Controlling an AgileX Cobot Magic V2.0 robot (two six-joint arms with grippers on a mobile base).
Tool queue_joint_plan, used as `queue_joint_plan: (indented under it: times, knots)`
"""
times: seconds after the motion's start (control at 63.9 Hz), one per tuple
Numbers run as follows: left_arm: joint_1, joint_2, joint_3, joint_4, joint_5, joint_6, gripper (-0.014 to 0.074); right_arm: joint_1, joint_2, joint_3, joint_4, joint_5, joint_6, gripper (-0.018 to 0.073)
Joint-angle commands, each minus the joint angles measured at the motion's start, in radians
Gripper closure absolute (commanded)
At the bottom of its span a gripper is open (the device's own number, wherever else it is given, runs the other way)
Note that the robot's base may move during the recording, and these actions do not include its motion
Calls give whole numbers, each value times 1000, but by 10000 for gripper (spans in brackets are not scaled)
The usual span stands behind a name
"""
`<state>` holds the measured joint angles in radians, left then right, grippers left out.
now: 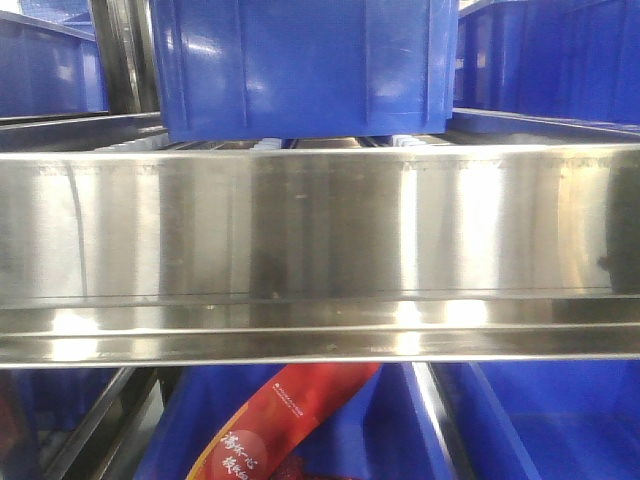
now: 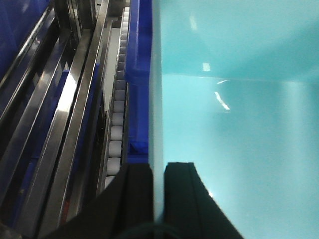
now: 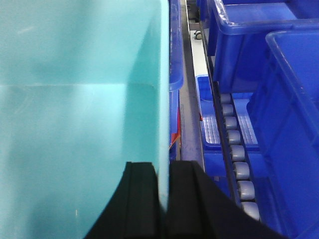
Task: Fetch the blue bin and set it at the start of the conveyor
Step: 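Lift the light-blue bin with both grippers and pull it off the shelf, then hold the light-blue bin in both grippers while the base turns and drives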
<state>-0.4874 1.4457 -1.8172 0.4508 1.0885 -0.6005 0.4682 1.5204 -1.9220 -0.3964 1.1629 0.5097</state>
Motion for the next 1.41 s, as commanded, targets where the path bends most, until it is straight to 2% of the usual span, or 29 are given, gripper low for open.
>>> queue_joint_plan:
  times: [0.0,1.392]
  knots:
    - [-10,-16,-13,15,-34,-3,707,-1,-19,-11,-49,-27,-2,713]
    - [-10,-16,-13,15,-34,-3,707,-1,-19,-11,-45,-17,-2,713]
